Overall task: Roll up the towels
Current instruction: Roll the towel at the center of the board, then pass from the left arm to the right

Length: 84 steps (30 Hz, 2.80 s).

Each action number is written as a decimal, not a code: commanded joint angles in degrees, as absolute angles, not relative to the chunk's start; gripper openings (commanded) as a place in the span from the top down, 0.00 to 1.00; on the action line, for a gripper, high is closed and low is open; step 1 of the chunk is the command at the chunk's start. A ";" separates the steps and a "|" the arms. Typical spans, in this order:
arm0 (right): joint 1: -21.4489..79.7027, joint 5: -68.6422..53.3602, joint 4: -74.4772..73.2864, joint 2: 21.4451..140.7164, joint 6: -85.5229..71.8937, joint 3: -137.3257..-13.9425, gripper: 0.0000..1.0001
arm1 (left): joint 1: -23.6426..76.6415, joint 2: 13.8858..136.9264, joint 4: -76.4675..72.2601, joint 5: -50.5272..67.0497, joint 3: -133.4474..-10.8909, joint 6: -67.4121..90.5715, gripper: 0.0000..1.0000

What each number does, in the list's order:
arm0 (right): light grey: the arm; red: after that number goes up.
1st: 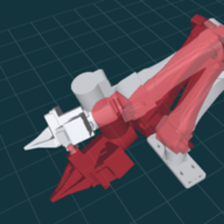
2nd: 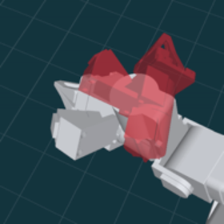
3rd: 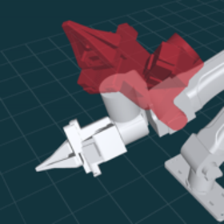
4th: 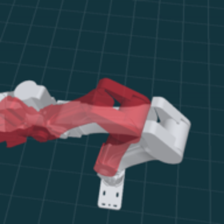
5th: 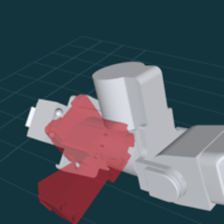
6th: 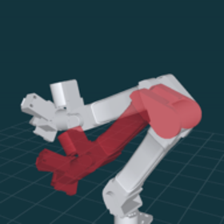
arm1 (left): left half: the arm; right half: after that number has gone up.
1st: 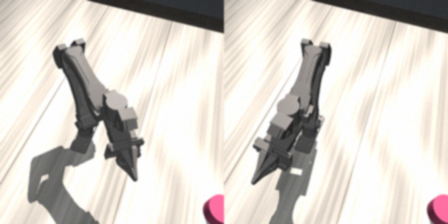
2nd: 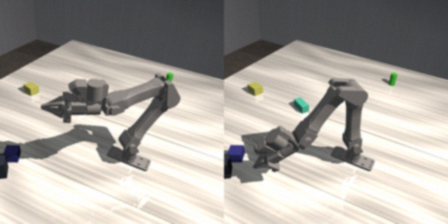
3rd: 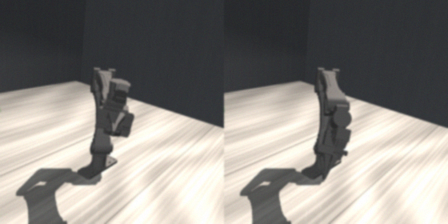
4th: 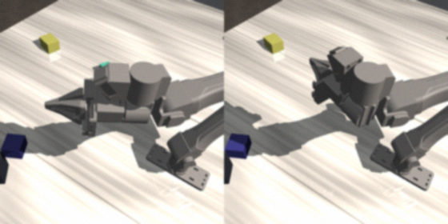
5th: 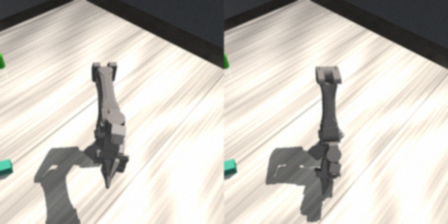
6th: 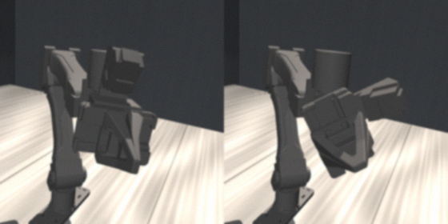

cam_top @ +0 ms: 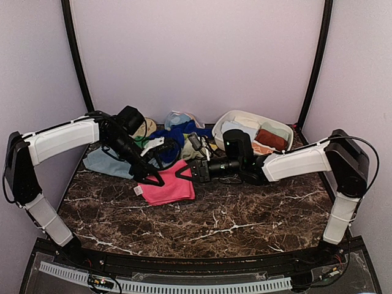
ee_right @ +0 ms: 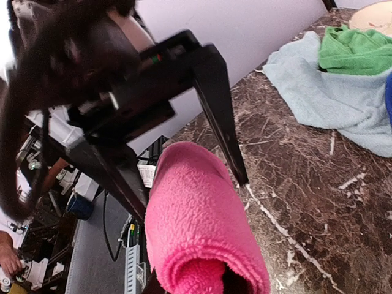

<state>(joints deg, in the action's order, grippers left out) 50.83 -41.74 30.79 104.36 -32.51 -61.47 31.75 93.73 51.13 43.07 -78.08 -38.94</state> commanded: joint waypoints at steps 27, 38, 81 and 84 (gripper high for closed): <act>54.66 -23.01 42.81 106.41 -58.91 -66.51 1.00 | 41.82 77.09 16.04 -1.69 -61.09 -50.05 0.02; 55.54 -25.22 42.74 107.51 -64.08 -67.25 1.00 | 41.92 75.81 7.58 -12.36 -57.46 -53.92 0.32; 60.77 -8.02 38.80 90.38 -15.69 -51.24 0.00 | 32.52 88.35 39.62 29.48 -76.73 -27.61 1.00; 61.96 -2.84 37.70 90.96 -14.27 -52.92 0.00 | 32.72 89.37 37.88 22.04 -77.82 -25.30 1.00</act>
